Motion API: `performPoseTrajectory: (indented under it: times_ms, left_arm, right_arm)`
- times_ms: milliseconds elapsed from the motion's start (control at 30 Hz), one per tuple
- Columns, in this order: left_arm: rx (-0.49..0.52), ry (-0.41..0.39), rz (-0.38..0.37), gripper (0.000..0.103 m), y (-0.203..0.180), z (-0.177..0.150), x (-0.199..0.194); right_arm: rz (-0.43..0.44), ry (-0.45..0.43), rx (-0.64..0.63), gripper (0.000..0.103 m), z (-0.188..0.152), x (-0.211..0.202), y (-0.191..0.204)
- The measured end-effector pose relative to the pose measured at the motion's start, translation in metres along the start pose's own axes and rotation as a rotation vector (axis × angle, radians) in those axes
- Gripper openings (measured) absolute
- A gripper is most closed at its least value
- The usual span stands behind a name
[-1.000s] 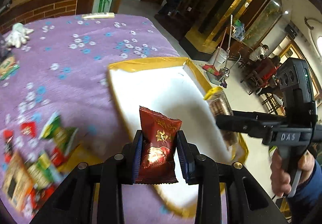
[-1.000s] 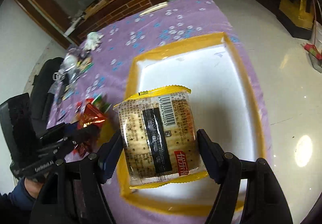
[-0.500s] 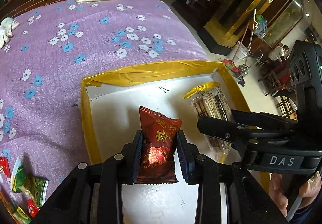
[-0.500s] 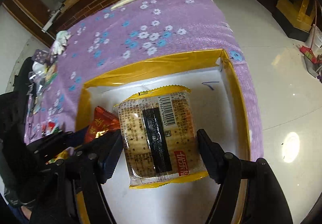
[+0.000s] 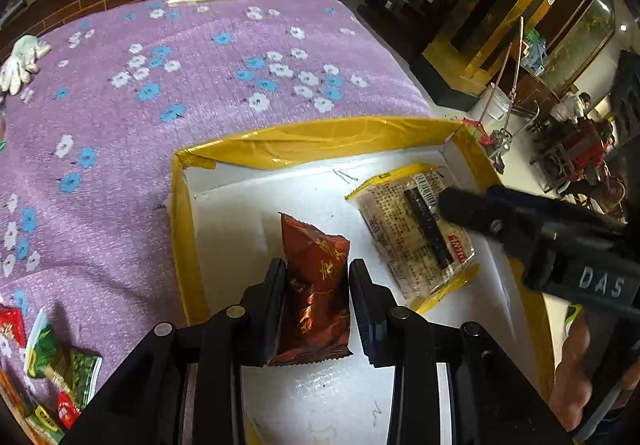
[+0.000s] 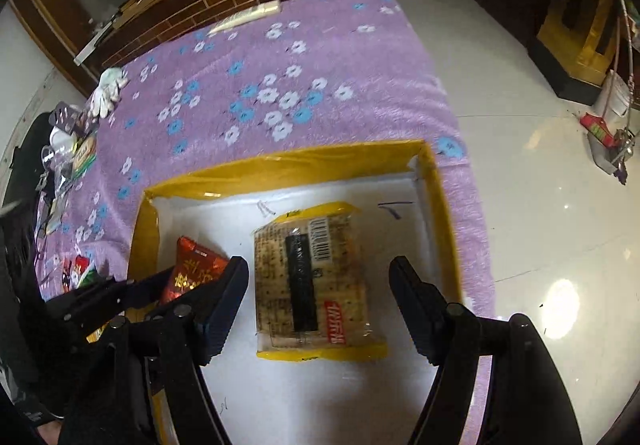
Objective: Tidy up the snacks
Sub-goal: 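Place the red bag and cracker roll into the white box with both tools, then grasp the yellow cracker pack with the right tool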
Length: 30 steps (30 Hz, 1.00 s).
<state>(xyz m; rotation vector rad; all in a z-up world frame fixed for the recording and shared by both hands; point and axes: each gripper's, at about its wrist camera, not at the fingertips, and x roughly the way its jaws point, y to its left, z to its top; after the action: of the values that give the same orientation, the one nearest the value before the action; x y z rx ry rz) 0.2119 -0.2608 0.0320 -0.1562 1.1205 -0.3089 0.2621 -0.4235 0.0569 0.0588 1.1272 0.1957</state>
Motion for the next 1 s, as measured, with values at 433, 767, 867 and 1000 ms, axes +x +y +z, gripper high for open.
performPoseTrajectory:
  times_ms: [433,767,867,1000]
  left_arm:
    - [0.006,-0.159,0.034,0.034,-0.007,-0.044,-0.092]
    - [-0.036,-0.214,0.075,0.034,0.027,-0.111,-0.159]
    - [-0.041,-0.225,0.106,0.035,0.054,-0.135,-0.176]
    - [-0.088,-0.222,0.107,0.035,0.094,-0.158,-0.191]
  right_arm:
    - [-0.383,-0.506,-0.23,0.102,-0.058,-0.16,0.048]
    - [-0.299,-0.502,-0.327,0.082,-0.125,-0.169,0.09]
    - [-0.196,-0.448,-0.35,0.082,-0.137,-0.168,0.109]
    - [-0.05,-0.286,-0.355,0.079,-0.138,-0.146,0.143]
